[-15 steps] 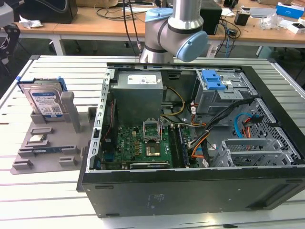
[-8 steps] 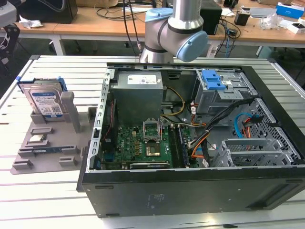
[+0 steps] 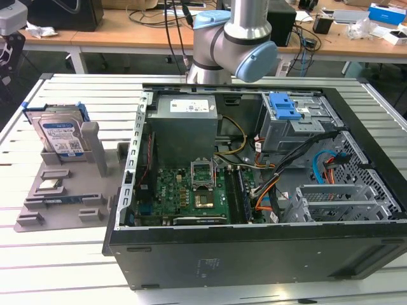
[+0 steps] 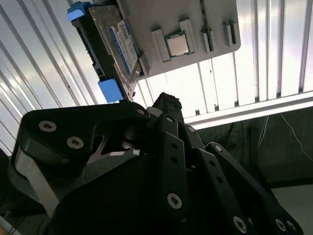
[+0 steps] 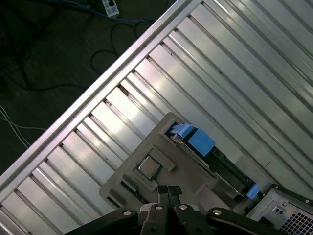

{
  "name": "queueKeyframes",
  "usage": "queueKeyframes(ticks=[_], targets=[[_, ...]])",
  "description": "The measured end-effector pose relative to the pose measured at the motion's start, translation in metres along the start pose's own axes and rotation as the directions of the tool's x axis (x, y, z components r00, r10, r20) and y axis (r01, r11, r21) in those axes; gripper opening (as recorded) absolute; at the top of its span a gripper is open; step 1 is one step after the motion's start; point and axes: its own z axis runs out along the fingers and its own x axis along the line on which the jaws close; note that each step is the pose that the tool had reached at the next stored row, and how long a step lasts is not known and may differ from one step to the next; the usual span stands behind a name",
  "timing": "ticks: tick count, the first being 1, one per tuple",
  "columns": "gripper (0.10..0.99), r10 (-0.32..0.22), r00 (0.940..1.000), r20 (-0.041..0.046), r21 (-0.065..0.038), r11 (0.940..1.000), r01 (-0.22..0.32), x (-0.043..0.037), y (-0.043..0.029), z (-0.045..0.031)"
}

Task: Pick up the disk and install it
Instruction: 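Pick up the disk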

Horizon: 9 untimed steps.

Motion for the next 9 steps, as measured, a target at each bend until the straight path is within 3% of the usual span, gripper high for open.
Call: queueKeyframes(ticks=[6, 9], targets=[[0.102, -0.075, 0.9972, -0.0034, -0.002, 0.9972, 0.075, 0.0, 0.0, 0.0], [0.102, -0.123, 0.9924, -0.0054, -0.003, 0.9924, 0.123, 0.0, 0.0, 0.0]])
